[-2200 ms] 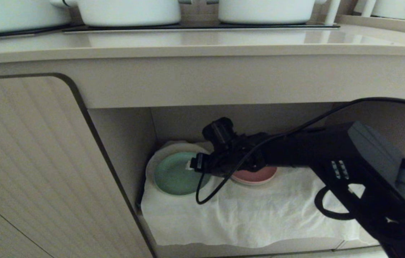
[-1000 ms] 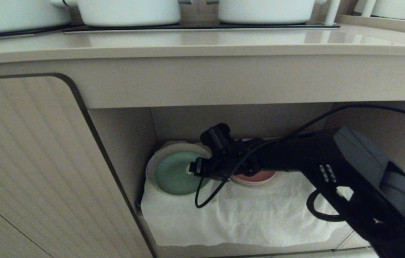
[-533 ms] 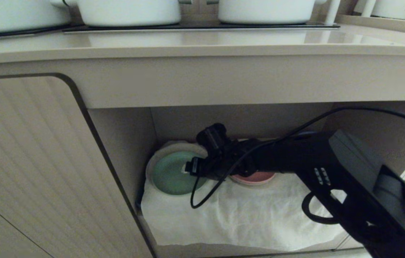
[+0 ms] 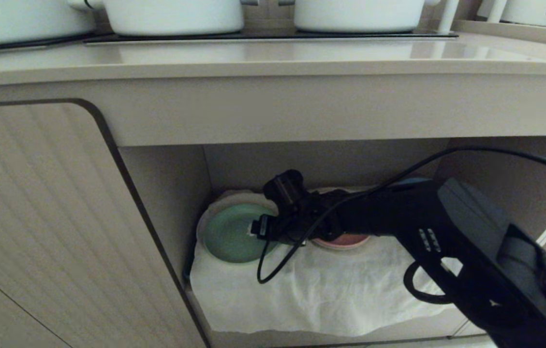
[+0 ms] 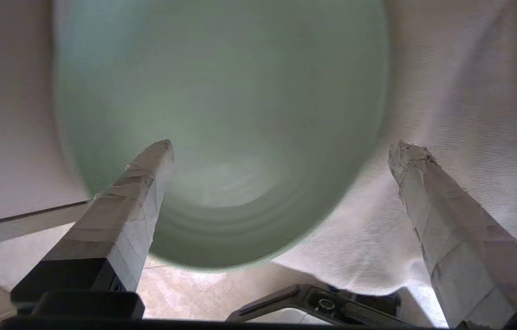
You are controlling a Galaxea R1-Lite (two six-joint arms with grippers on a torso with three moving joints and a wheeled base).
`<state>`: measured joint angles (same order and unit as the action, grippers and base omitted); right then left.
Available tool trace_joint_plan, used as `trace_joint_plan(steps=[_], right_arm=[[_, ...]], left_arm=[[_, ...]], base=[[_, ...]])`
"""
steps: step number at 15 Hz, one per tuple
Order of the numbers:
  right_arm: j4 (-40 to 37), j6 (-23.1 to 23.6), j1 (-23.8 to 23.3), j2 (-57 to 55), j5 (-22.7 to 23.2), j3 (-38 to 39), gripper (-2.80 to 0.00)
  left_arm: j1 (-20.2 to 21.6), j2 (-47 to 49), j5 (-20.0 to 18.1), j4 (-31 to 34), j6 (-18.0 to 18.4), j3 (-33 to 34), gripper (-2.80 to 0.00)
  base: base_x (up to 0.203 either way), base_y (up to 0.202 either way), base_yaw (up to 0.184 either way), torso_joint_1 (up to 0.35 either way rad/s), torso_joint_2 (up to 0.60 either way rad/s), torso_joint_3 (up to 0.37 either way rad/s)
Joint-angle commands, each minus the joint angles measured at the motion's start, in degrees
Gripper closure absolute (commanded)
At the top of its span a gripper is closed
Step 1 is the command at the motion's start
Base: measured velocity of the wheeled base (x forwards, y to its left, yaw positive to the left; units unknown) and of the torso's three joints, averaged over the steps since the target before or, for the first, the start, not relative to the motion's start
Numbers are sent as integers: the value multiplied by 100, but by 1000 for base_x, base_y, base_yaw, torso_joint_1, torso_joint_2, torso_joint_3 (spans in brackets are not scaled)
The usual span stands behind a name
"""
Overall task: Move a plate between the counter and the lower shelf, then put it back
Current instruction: Pick up the plate in the cupboard
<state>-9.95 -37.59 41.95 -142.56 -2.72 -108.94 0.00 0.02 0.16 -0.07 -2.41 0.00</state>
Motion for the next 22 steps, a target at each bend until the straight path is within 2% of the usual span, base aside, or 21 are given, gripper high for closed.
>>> trace_joint_plan(steps=[1,22], right_arm=[[-36,-19,5,-35,-18,-5,-280],[-302,20,121,-176,-53,-242,-280]], left_arm=[[0,-2,2,-1,-5,0,0],[0,-2,2,-1,-5,0,0]], base=[[0,0,0,0,0,0],[0,0,0,0,0,0]])
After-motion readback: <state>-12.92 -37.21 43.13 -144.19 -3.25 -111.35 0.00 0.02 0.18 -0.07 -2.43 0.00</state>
